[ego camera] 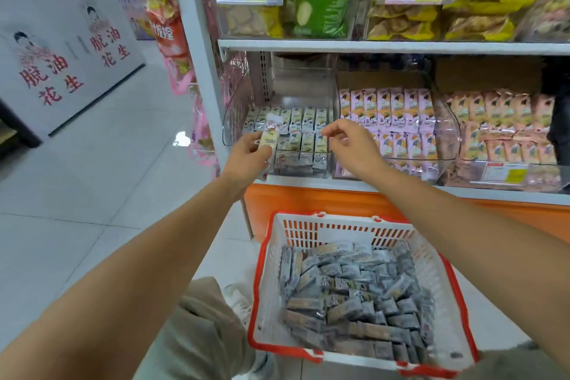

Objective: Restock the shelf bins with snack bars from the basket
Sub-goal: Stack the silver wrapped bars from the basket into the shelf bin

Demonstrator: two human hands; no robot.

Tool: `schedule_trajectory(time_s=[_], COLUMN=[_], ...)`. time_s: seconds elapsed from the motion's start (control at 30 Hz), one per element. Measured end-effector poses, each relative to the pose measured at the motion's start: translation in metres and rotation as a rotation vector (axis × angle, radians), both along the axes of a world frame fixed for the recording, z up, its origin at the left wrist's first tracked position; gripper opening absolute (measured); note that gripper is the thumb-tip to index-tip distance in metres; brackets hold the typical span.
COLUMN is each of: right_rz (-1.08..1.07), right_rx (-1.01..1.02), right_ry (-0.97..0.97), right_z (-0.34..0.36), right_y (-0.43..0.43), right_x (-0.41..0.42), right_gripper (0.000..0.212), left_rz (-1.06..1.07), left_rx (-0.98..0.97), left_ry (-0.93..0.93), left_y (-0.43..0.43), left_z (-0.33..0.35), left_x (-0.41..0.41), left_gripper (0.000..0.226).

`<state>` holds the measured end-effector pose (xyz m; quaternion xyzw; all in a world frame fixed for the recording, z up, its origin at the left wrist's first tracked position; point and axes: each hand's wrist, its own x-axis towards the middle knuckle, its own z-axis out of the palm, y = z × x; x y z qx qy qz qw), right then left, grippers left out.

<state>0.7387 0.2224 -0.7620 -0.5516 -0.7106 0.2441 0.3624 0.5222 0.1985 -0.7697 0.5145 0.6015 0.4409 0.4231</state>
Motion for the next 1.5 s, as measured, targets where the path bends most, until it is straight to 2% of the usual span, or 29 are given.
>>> schedule_trajectory(time_s=[0.23,0.4,0.57,0.67,0.8,0.87,1.07,1.2,1.5], right_rz=[-0.003,0.003,0.008,0.025,0.040,0.033,0.031,0.022,0.023], right_rx=[0.097,0.182,0.229,0.242,0.283,0.299,0.325,0.328,0.321], right_ry=[-0.179,-0.230,-0.260,-0.275,-0.323,-0.359,-0.453,-0.465,-0.491], right_z=[-0.004,-0.013,-0.026,-0.036,-0.048,-0.051,-0.055,-0.055,-0.055], right_y=[0.039,0.056,0.068,0.071,0.072,0.072,0.075,0.073,0.071], right_x=[0.005,0.007,0.008,0.009,0.009,0.008,0.007,0.005,0.006], right_gripper=[0.025,0.026,0.027,0.032,0.039,0.043,0.050,0.052,0.053], left_rz=[0.095,0.198,0.209,0.089,-0.113,-0.155,-0.233,-0.331,-0.495], left_rx=[0.017,0.040,0.030,-0.030,-0.156,-0.147,-0.033,-0.003,-0.080], left_ry=[0.130,0.178,0.218,0.361,0.581,0.615,0.760,0.843,1.079], left_y=[0.048,0.074,0.100,0.118,0.141,0.150,0.151,0.143,0.119], left_z=[0.025,0.023,0.011,0.001,-0.010,-0.018,-0.030,-0.027,-0.020], left_x=[-0.014,-0.016,-0.013,-0.009,-0.003,-0.001,0.006,0.008,0.016], left_gripper=[0.056,0.060,0.058,0.056,0.068,0.070,0.045,0.045,0.051])
